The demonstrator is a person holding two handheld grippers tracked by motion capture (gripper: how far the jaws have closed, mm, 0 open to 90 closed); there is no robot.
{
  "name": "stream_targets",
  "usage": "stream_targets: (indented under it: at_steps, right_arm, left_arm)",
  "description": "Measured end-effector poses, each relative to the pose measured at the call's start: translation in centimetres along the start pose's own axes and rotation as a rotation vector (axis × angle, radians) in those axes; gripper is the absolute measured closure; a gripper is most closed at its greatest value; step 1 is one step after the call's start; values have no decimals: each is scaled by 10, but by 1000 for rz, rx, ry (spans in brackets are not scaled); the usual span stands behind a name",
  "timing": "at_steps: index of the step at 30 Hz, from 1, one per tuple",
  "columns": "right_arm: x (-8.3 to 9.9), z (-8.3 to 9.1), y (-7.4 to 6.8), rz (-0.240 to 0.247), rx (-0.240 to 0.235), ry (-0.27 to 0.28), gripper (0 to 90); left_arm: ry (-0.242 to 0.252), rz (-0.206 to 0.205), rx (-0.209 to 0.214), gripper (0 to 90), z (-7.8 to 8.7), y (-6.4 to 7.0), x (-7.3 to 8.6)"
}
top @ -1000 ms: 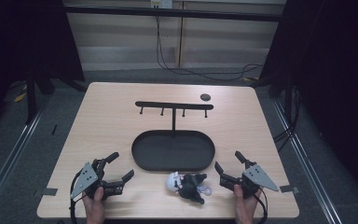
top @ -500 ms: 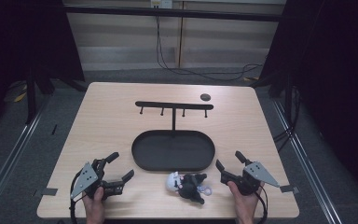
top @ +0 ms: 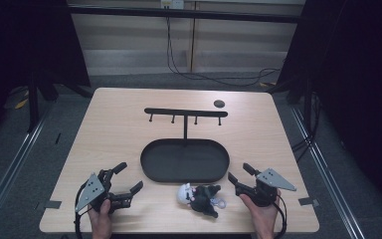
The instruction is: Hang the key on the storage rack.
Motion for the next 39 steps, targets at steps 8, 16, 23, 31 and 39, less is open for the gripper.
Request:
stream_targets:
  at_steps: [8,16,23,31,39]
  right_arm:
    - [-13,-5,-8,-3,-88,-38,407]
    - [-28,-12,-14,73,-145,-99,460]
    - [-41,-16,-15,117,-205,-199,408]
    - [-39,-11,-17,179,-220,-280,438]
    - [-31,-6,-18,201,-267,-407,426]
  left_arm:
    - [-1,0,1,155,0,0,0]
    - [-1,0,1,155,0,0,0]
    - [0,0,1,155,0,0,0]
    - [-1,0,1,155,0,0,0]
    - [-1,0,1,155,0,0,0]
Point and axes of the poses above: each handheld gripper's, and its own axes: z roughly backward along the jaws, x roughly out of its underside, y roughly to its right, the point moved 4 cm from there along -z, roughly forward along the jaws, and after that the axes turned 7 degrees about x, right-handed, at the moved point
